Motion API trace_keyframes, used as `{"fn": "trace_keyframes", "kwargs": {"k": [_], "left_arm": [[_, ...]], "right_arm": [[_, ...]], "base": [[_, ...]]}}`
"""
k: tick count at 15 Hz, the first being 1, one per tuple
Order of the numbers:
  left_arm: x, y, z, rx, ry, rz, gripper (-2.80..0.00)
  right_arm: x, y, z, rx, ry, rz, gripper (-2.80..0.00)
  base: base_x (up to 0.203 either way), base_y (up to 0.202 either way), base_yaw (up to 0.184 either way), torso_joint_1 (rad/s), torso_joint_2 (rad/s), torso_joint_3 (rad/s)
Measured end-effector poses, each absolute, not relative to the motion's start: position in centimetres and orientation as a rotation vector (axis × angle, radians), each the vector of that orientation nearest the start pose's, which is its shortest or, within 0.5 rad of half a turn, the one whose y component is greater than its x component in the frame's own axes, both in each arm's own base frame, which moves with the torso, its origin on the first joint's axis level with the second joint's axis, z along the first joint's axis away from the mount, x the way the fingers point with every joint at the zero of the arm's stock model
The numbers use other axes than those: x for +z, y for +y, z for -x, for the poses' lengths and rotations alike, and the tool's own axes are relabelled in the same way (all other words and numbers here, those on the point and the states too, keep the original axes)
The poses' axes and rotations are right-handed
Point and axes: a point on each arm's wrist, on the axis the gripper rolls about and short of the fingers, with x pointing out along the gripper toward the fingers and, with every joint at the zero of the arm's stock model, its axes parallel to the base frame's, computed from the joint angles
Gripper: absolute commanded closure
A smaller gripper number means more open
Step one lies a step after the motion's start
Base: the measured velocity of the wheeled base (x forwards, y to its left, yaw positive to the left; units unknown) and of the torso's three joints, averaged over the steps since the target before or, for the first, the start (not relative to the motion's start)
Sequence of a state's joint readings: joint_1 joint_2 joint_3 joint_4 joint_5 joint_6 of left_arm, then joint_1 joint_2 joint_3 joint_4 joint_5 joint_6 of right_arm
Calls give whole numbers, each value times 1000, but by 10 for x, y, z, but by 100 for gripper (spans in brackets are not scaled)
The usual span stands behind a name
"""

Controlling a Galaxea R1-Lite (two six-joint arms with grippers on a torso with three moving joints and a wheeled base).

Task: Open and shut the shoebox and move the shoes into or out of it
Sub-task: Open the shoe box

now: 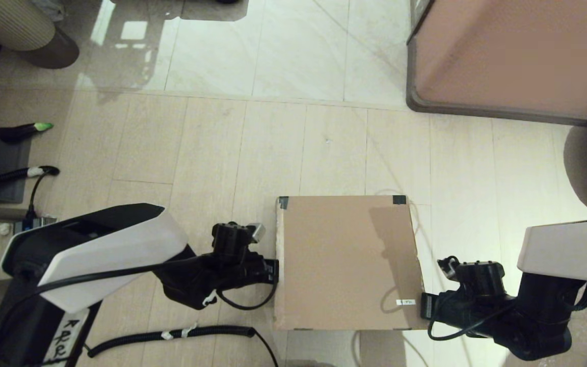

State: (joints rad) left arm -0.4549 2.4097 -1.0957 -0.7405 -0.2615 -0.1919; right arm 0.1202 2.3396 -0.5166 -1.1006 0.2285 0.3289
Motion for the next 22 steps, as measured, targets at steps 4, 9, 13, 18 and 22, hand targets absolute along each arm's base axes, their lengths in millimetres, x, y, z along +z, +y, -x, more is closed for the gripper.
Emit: {"fn": "trace_keyframes", "kwargs": {"k": [4, 9, 13, 18, 22], "left_arm": [[13, -189, -368, -635, 677, 133, 0], [32, -178, -344, -633, 691, 136, 0], [42, -171, -326, -631, 699, 132, 0], [56, -170, -313, -639, 685, 143, 0], [69, -169, -309, -622, 650, 143, 0]], "right_arm": [[-19, 41, -305, 199, 746, -411, 0], [12, 36, -278, 198, 748, -434, 0], [28, 33, -257, 195, 737, -476, 0], [51, 34, -238, 264, 761, -629, 0], [65, 34, -231, 279, 752, -726, 0]], "base": [[0, 0, 0, 0, 0, 0], [0, 0, 0, 0, 0, 0], [0, 0, 0, 0, 0, 0], [0, 0, 0, 0, 0, 0], [0, 0, 0, 0, 0, 0]]}}
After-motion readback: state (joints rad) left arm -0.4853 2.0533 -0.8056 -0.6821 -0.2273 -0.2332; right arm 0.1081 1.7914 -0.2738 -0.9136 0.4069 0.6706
